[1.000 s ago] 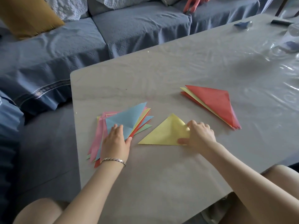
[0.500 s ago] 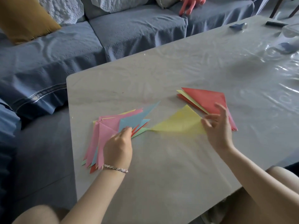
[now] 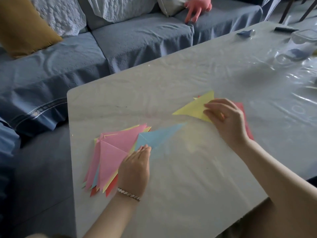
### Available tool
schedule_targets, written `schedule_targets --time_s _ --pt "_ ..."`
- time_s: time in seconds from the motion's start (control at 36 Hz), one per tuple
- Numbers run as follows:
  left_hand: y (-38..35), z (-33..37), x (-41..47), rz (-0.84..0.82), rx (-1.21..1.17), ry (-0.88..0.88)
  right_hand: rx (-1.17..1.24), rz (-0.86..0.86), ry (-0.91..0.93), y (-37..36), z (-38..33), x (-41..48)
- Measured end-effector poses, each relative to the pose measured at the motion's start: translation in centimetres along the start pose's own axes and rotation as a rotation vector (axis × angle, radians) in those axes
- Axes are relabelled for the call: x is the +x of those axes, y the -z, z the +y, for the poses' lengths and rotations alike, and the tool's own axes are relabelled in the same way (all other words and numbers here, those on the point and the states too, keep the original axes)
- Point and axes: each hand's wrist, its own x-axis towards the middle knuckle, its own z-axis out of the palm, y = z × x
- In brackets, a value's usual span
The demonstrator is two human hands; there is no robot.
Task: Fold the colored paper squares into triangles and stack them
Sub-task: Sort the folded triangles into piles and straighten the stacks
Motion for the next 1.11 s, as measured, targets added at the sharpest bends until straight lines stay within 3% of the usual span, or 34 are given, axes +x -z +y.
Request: schedule_targets --time_s 0.06,0.14,0.22,0.33,0.5,0.61,0.89,1.03,1.11 --pt "-0.1 0.1 0.3 0.013 0.006 -0.014 -0.069 -0.040 0.138 -0.2 -0.3 0.0" --pt "0.0 0.5 0.6 0.039 -0.016 -0.018 -0.125 0.005 0.126 -0.1 0.1 0.3" --pt "-0.1 0.7 0.6 0.047 -0.063 -0.013 -0.203 0.023 -0.043 0.6 2.1 0.1" --pt "-0.5 0.8 0.5 0.031 -0.068 -0.039 -0.347 -0.090 -0.438 1.8 5.8 -1.5" --pt "-0.7 1.0 0.2 0.045 -0.060 -0.041 -0.659 -0.344 -0.681 3.3 7.9 -2.8" --pt "-0.6 1.2 0.1 0.048 -0.061 -0.044 -0.571 -0.353 -0.796 3.2 8.3 -2.5" --pt "-0.9 1.1 -0.4 0.045 -0.055 -0.053 -0.575 -0.282 -0.782 2.7 7.7 -2.9" --pt "-0.6 1.2 -0.3 0.039 -0.050 -0.073 -0.526 -0.294 -1.069 2.2 7.2 -1.9" --pt "-0.5 1.0 -0.2 0.038 -0.061 -0.081 -0.548 -0.327 -1.071 2.2 7.8 -1.7"
